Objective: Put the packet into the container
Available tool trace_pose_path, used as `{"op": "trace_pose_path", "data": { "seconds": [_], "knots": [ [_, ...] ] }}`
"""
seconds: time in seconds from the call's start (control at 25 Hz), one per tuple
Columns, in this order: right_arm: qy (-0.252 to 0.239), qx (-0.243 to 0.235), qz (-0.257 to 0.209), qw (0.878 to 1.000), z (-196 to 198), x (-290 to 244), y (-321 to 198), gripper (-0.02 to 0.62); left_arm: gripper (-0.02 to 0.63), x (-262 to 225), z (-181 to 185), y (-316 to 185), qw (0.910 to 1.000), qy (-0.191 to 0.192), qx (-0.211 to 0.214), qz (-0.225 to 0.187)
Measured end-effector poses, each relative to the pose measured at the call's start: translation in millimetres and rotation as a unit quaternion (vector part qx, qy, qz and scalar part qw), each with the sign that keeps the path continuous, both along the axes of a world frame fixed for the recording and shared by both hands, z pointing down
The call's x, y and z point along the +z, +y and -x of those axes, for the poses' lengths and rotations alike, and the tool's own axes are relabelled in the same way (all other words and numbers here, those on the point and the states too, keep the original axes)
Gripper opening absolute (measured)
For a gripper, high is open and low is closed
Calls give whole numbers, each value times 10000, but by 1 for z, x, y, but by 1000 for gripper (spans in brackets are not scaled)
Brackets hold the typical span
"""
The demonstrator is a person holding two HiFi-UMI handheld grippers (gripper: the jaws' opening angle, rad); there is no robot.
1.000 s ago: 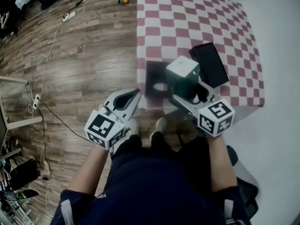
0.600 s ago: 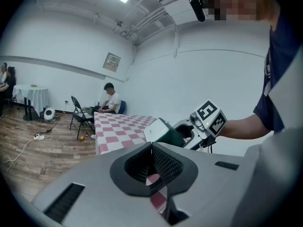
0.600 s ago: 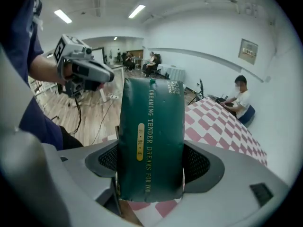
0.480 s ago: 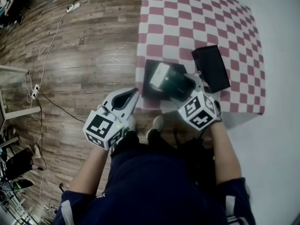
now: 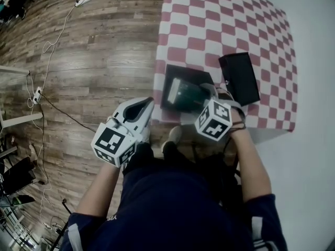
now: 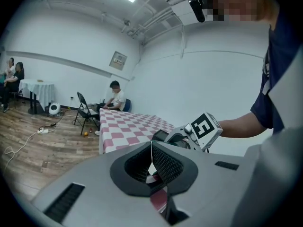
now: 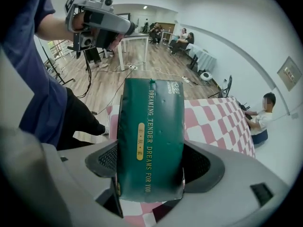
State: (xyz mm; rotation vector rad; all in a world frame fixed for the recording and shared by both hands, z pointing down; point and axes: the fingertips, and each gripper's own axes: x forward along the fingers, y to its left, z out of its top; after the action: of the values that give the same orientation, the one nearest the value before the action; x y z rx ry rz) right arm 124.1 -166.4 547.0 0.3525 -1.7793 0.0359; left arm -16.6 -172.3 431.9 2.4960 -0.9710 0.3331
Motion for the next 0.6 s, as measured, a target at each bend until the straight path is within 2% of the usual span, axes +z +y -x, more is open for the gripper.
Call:
{"op": "trace_pose_path", "data": {
  "seconds": [0.32,0.6],
  "knots": [
    [374,-329,390,9980,4,21,3,393,26,8,13,-7,9999,39,-87,65],
    [521,-390,455,9968,5,33,-1,393,26,13,17,-10,9998,49,-97,143]
  ]
}}
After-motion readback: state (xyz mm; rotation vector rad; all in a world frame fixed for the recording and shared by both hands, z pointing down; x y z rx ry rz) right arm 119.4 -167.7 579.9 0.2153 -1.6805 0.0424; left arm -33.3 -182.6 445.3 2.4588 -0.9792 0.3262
